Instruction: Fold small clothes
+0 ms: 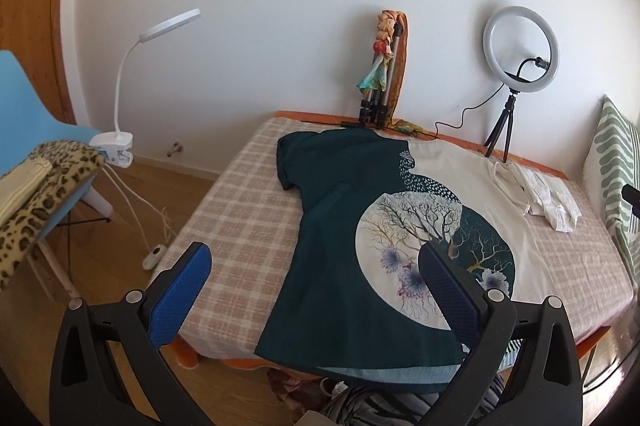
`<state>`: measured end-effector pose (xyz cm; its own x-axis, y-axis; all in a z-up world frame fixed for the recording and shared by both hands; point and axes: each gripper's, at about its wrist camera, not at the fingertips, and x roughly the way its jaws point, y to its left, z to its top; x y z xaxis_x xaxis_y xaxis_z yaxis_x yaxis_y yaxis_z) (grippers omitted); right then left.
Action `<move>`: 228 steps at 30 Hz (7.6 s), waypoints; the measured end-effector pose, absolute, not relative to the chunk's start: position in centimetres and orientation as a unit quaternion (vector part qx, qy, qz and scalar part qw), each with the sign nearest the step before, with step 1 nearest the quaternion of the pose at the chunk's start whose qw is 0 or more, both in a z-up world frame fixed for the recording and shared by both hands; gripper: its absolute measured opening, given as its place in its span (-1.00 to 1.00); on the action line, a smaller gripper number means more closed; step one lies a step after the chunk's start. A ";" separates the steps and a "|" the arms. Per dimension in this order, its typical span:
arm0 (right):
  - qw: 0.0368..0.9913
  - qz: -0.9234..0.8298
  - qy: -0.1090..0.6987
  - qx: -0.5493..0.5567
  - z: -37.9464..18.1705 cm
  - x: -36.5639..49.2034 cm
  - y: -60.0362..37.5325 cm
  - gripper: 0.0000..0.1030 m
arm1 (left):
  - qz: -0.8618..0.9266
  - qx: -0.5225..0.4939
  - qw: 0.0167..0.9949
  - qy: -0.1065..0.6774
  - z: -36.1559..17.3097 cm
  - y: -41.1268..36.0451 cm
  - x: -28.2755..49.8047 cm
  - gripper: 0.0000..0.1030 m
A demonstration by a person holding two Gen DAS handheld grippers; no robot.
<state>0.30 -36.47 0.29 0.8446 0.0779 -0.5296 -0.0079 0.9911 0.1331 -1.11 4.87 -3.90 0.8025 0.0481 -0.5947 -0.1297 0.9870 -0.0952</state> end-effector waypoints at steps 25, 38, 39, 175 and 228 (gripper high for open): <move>0.887 0.266 0.372 0.066 2.1 18.8 -15.0 1.00 | -0.041 -0.145 0.902 0.404 -16.4 10.6 0.3 0.18; 0.834 0.305 0.460 0.012 -6.9 32.0 1.3 0.92 | -0.088 -0.189 0.892 0.401 -18.7 11.3 1.4 -0.31; 0.830 0.304 0.467 0.009 -7.8 32.7 2.3 0.88 | -0.091 -0.193 0.891 0.401 -18.9 11.4 1.4 -0.36; 0.821 0.233 0.512 -0.096 -19.1 32.7 -12.5 -0.51 | -0.287 -0.120 0.849 0.426 -15.6 -1.9 4.0 -0.53; 0.907 0.079 0.379 0.167 -3.6 9.1 -55.3 0.30 | -0.439 0.153 0.804 0.369 -13.5 -28.6 1.4 0.01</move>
